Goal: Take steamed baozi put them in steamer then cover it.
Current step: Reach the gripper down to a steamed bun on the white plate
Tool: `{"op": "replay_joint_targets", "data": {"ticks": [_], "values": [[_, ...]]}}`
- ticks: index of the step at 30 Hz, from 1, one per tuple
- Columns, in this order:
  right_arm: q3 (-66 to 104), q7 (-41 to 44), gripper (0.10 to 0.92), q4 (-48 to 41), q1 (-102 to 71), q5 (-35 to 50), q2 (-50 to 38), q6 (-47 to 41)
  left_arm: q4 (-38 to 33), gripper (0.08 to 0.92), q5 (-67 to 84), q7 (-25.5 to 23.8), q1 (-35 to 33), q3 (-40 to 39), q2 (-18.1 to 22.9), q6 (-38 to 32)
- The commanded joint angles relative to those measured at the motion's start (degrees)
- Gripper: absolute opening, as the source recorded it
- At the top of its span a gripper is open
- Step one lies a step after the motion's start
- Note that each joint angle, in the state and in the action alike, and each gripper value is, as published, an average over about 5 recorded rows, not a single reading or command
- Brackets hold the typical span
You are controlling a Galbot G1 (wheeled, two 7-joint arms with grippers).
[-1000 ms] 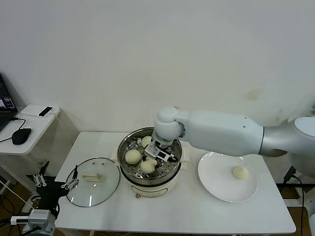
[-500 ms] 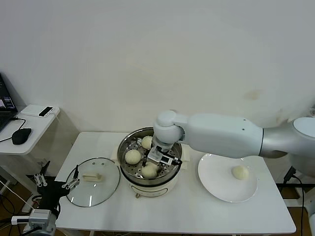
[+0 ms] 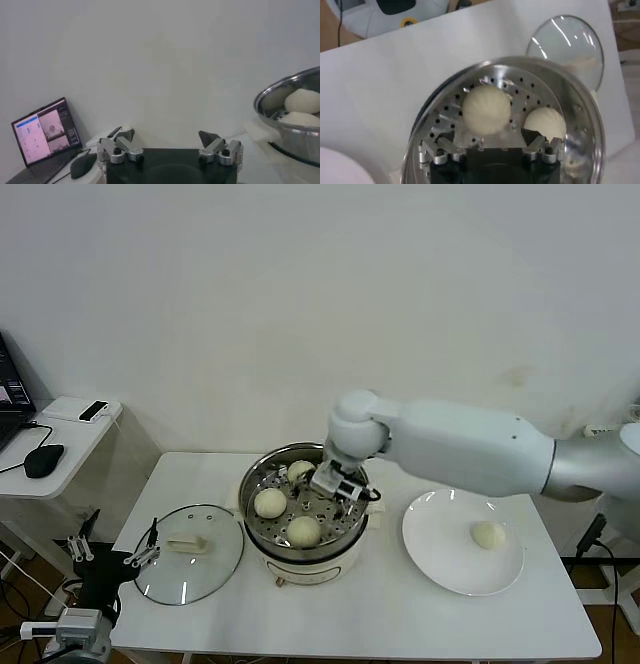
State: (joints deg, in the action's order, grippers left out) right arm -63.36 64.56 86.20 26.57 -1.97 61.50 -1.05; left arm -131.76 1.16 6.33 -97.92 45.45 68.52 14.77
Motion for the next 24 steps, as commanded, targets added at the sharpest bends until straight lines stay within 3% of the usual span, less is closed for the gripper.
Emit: {"op": "replay_joint_targets", "data": {"ticks": [1,7,13,24], "values": [[6.1,-0.2,0.823,0.0,2.5,4.4,-10.8,-15.9,-0.1,0.823,0.0,0.0,0.0,0.0,-0.2,0.0],[4.9,-1.2,0.823,4.0,0.5,3.6,-22.2,-21.3,0.0,0.823,0.4,-0.2,0.3,-0.1,-0.5,0.0],[8.1,-1.5,0.823,4.9,-8.2,-0.5,-33.2,-20.3,0.3,0.823,0.6,-0.1,1.1,-1.1,-1.1,0.1],[31.0,-1.7,0.823,-2.9,-35.6,-10.2,-37.0,-16.2,1.7,0.823,0.5,0.0,1.7,-2.1,-1.5,0.0]]}}
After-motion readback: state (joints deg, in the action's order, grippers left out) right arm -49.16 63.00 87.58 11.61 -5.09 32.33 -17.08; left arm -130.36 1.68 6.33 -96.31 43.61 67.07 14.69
